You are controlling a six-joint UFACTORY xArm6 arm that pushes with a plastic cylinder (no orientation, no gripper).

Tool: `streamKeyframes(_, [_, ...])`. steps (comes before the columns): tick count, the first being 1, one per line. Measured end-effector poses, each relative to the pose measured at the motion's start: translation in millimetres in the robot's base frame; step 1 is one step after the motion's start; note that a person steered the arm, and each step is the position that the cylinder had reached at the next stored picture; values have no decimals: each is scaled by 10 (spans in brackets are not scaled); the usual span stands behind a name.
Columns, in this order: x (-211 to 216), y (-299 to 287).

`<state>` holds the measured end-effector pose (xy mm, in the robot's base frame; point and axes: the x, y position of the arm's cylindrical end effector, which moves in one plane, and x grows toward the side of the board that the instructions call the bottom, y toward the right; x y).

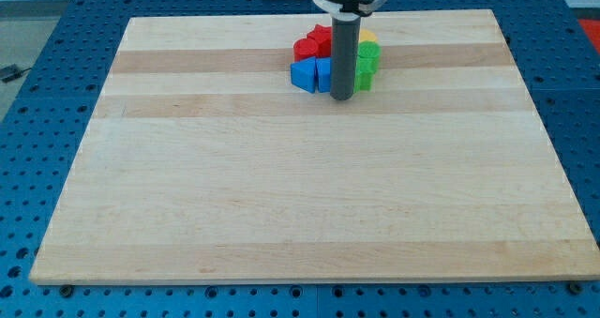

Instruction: Adjust the green star blue cube and blue triangle into the group of blocks

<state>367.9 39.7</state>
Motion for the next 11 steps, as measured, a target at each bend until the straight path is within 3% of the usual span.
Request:
streamKeyframes(6, [-74, -318])
streamKeyframes(8, [150, -465])
streamKeyframes(11, [-102, -704])
